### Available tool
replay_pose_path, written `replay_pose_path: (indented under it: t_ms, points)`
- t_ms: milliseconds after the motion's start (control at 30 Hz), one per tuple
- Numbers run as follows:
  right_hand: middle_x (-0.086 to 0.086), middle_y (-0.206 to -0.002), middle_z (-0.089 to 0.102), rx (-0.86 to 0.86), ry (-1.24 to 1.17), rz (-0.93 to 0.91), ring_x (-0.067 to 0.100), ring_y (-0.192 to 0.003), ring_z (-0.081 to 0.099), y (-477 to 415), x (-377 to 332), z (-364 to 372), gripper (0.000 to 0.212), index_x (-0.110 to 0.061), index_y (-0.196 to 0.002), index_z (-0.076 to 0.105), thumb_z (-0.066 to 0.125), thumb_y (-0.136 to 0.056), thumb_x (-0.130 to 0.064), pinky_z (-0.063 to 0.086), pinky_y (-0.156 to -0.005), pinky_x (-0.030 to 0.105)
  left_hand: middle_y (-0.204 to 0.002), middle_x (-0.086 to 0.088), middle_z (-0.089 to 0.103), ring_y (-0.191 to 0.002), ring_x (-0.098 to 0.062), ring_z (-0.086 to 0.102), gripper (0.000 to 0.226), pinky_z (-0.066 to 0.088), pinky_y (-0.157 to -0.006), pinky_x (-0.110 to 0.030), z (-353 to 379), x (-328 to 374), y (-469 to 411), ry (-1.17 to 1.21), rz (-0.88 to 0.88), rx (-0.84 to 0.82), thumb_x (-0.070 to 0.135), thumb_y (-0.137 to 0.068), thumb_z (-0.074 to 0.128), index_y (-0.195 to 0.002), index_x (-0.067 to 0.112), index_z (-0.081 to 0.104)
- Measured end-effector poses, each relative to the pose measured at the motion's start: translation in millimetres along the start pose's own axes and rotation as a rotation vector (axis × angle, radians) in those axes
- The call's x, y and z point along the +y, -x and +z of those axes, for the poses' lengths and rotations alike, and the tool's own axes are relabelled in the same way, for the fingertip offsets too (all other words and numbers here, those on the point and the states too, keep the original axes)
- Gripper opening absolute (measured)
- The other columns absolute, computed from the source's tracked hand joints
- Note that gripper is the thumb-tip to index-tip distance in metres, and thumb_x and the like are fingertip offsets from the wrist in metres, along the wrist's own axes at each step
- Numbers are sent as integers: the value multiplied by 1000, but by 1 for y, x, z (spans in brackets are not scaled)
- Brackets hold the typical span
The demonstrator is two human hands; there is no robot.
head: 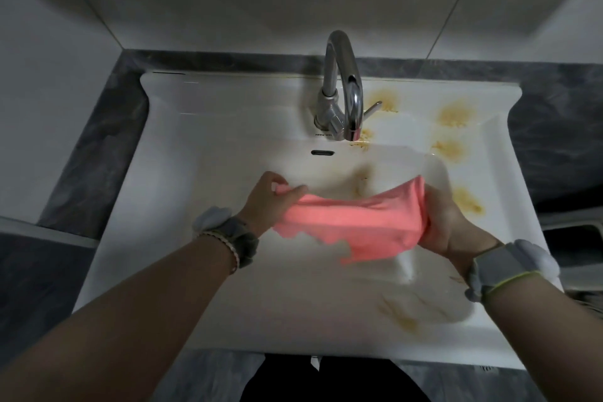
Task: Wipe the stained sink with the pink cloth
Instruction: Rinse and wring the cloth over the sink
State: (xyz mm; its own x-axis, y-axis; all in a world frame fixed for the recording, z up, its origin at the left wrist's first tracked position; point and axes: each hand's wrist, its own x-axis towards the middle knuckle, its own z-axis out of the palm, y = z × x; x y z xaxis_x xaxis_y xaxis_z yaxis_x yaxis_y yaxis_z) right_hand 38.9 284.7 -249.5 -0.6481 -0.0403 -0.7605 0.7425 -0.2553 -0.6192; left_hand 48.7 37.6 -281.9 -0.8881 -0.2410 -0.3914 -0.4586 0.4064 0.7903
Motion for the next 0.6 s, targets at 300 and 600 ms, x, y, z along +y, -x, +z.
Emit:
replay_pose_path:
  t_ms: [300, 600]
  points:
    - [12, -96, 57, 239, 547, -314, 19, -70, 52, -24, 1, -7, 20, -18, -107, 64, 56, -89, -13, 41, -55, 24, -99, 2, 58, -86, -15, 49, 25, 34, -62, -23, -17, -17, 1, 228, -334, -347, 11, -91, 51, -108, 25, 63]
    - [2, -111, 55, -24, 1083, -408, 11, -100, 51, -26, -3, -4, 64, -8, -125, 54, 80, -67, -13, 39, -83, 14, -101, -17, 65, -68, 1, 61, 36, 42, -58, -2, -20, -3, -10, -92, 202, -240, -6, -74, 71, -109, 0, 65]
